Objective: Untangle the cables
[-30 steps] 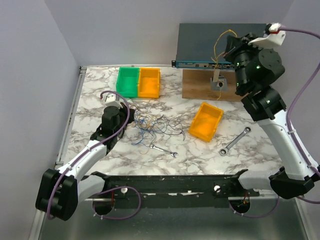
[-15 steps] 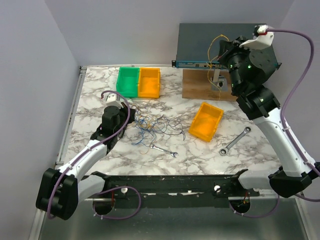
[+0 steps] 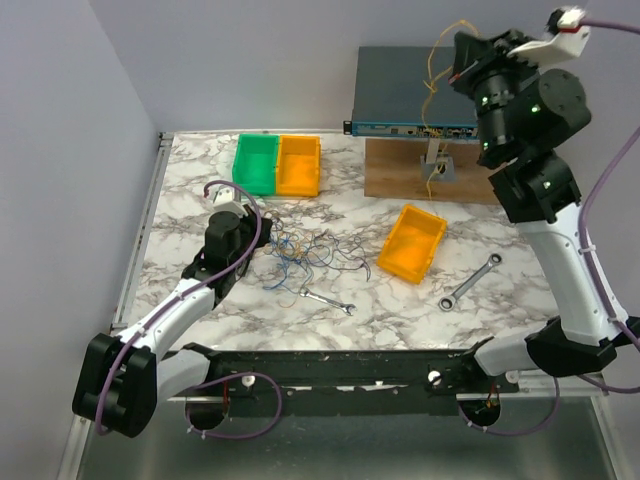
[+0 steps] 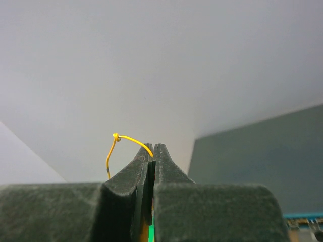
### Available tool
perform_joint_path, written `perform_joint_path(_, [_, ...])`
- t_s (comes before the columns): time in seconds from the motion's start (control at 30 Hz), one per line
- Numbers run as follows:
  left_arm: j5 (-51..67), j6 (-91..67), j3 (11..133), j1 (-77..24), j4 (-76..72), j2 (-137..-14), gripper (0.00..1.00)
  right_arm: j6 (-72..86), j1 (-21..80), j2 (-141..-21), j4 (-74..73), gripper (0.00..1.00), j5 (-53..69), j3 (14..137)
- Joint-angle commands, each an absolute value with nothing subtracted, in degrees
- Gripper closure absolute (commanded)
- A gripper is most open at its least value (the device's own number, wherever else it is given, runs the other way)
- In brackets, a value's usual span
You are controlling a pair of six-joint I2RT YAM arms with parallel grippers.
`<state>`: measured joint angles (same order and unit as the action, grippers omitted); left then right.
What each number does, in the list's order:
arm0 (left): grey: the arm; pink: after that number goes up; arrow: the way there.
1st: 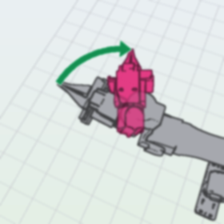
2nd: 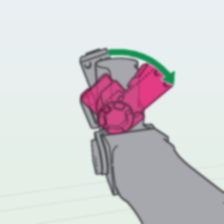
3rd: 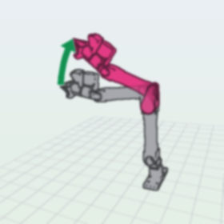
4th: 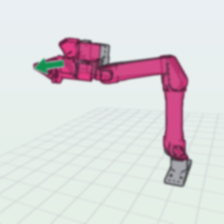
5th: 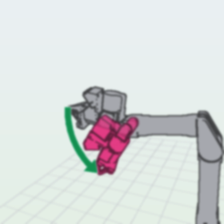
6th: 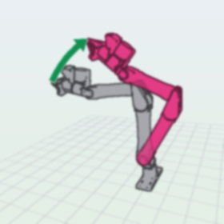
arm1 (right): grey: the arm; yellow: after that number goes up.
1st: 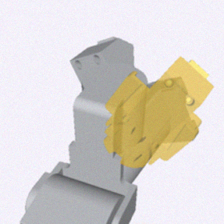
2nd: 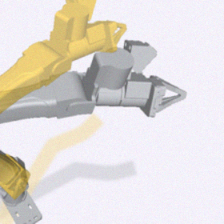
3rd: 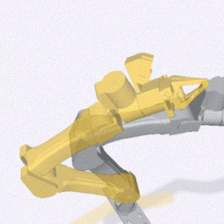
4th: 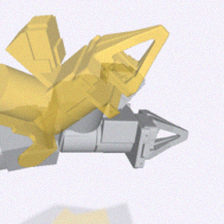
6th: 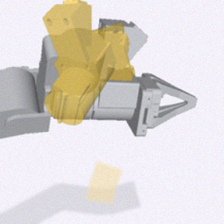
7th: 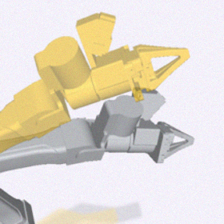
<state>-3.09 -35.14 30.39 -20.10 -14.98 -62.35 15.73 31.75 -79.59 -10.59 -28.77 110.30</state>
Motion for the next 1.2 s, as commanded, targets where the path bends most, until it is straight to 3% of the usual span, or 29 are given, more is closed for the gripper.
perform_joint_path(0.0, [-1.45, -34.54, 31.11, -19.95, -16.44, -62.58, 0.96, 13.52, 31.6, -82.64, -12.19, 0.99, -26.49, 120.0])
perform_joint_path(0.23, [-1.23, -34.49, 31.17, -19.95, -16.36, -62.75, 0.96, 13.25, 31.6, -83.53, -12.13, 0.99, -26.39, 122.01])
perform_joint_path(0.57, [-0.92, -34.45, 31.41, -19.95, -16.17, -63.01, 0.96, 13.93, 31.56, -71.34, -2.57, 0.99, -34.32, 89.45])
perform_joint_path(0.87, [-0.46, -34.45, 31.59, -19.95, -16.08, -63.08, 0.96, 14.59, 31.42, -65.98, -1.19, 0.99, -42.66, 71.5])
perform_joint_path(1.0, [-0.21, -34.45, 31.7, -19.95, -16.08, -63.37, 0.96, 15.02, 30.95, -65.75, -1.06, 0.99, -43.28, 70.05])
perform_joint_path(1.17, [-0.15, -34.45, 31.7, -19.95, -16.08, -63.26, 0.96, 13.18, 30.85, -68.02, -1.81, 0.99, -40.2, 79.39])
